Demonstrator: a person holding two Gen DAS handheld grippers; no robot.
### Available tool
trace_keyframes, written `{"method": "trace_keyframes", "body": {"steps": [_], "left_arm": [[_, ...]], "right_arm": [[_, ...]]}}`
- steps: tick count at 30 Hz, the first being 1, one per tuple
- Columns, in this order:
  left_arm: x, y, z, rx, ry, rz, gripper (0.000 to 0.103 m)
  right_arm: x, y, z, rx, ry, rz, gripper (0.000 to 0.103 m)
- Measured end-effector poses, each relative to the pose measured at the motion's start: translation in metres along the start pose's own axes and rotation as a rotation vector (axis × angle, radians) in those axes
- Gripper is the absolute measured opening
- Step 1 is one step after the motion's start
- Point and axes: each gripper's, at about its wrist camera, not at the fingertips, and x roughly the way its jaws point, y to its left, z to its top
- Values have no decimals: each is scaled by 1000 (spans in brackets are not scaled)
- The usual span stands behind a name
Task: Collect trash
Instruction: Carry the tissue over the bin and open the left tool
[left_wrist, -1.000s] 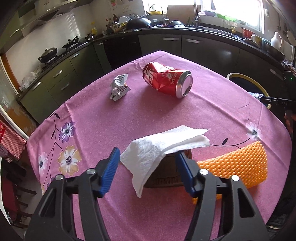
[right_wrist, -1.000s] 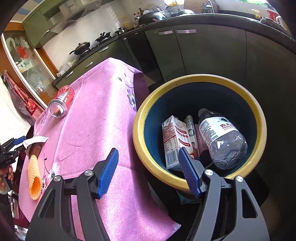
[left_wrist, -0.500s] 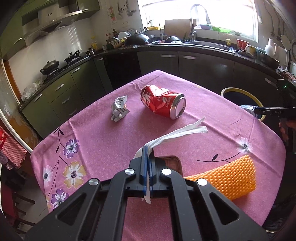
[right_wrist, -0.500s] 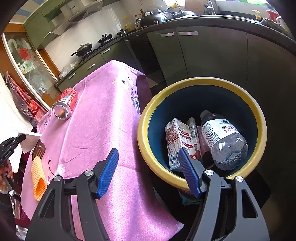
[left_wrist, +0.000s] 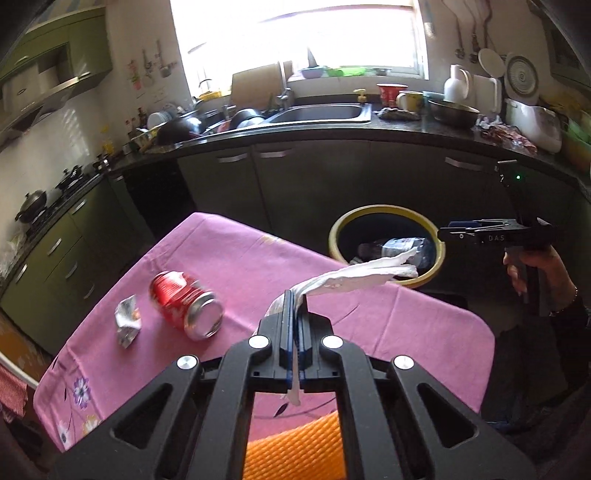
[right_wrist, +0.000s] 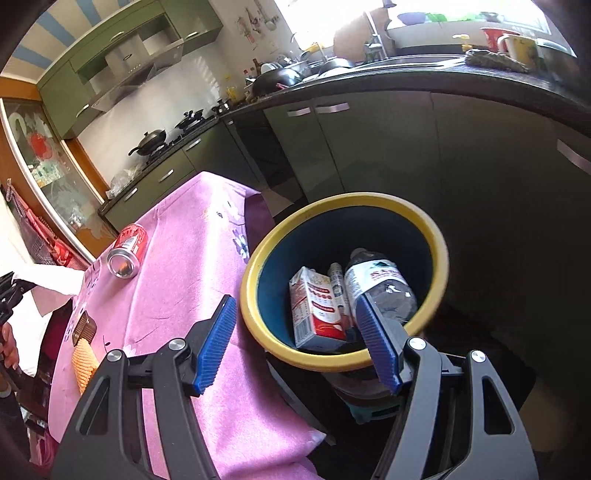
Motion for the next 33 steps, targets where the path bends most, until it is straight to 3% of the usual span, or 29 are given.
{"method": "trace_keyframes", "body": {"steps": [5,9,15,23,25,27,31,33], "left_arm": [[59,-38,38,46,24,-112,2],[121,-66,64,81,76,-143,2],[203,-92,85,74,181,-150,2],[259,-111,93,73,262,-103,3],[266,-110,90,56,277,-89,16],[262,-107,88,25,267,-78,54],[232,-102,83,-11,223,-41,72],[209,-96,80,-52,199,-26,87]], "right_arm": [[-25,-41,-5,74,-32,-54,67],[-40,-68,-12,130,-51,-76,67],[-52,-93,-21,178,-62,-83,67],[-52,-102,-24,197,-63,-79,67],[-52,-100,-23,195,-62,-73,67],[-52,-95,-24,186,-61,-70,68],[-51,-93,-23,178,-61,-70,70],[-50,-92,-22,177,-60,-69,70]]}}
